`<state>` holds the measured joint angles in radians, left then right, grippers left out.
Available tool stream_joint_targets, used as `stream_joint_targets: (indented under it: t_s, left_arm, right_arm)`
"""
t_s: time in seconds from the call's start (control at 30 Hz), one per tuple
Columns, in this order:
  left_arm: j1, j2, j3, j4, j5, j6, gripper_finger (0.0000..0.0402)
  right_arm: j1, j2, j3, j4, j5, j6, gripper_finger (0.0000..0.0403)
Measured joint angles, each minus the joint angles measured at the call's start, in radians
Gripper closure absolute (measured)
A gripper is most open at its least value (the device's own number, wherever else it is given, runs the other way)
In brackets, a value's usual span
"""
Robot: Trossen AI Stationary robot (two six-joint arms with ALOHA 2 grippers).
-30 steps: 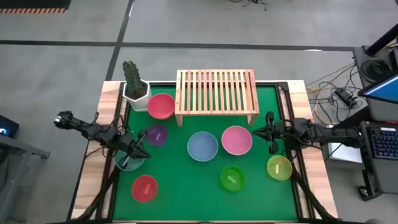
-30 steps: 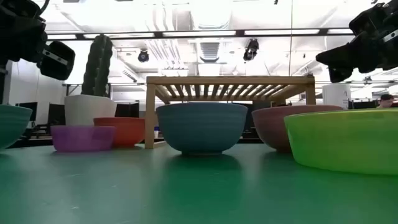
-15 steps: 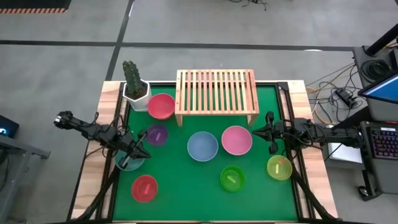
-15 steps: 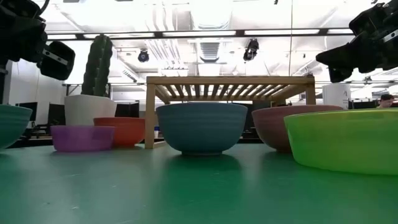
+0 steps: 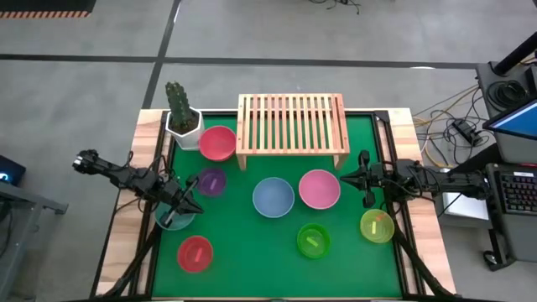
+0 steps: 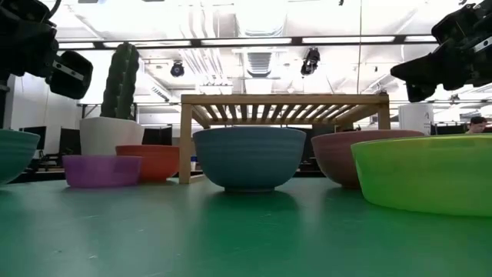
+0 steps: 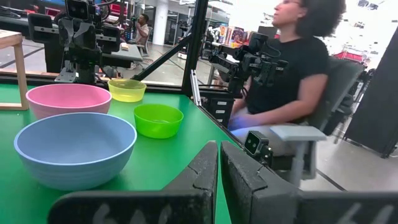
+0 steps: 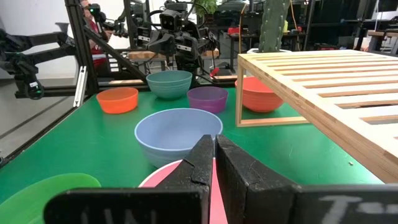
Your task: Place and stack bowls onto a shelf
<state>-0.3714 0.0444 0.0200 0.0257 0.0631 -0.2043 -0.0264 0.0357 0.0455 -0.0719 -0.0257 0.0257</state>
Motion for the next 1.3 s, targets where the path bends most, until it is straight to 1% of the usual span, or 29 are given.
stream_joint_targets:
  t_s: [1.17, 1.23, 1.3]
  left_arm:
    - [0.000, 0.000, 0.000, 0.000, 0.000, 0.000, 0.0400]
    - [0.000, 0.000, 0.000, 0.000, 0.000, 0.000, 0.0400]
    - [0.000, 0.000, 0.000, -0.001, 0.000, 0.002, 0.0400]
  right_arm:
    - [0.000, 0.000, 0.000, 0.000, 0.000, 0.000, 0.0394]
    - [0.000, 0.000, 0.000, 0.000, 0.001, -0.049, 0.0394]
    - [0.000, 0.000, 0.000, 0.000, 0.001, -0.169, 0.0394]
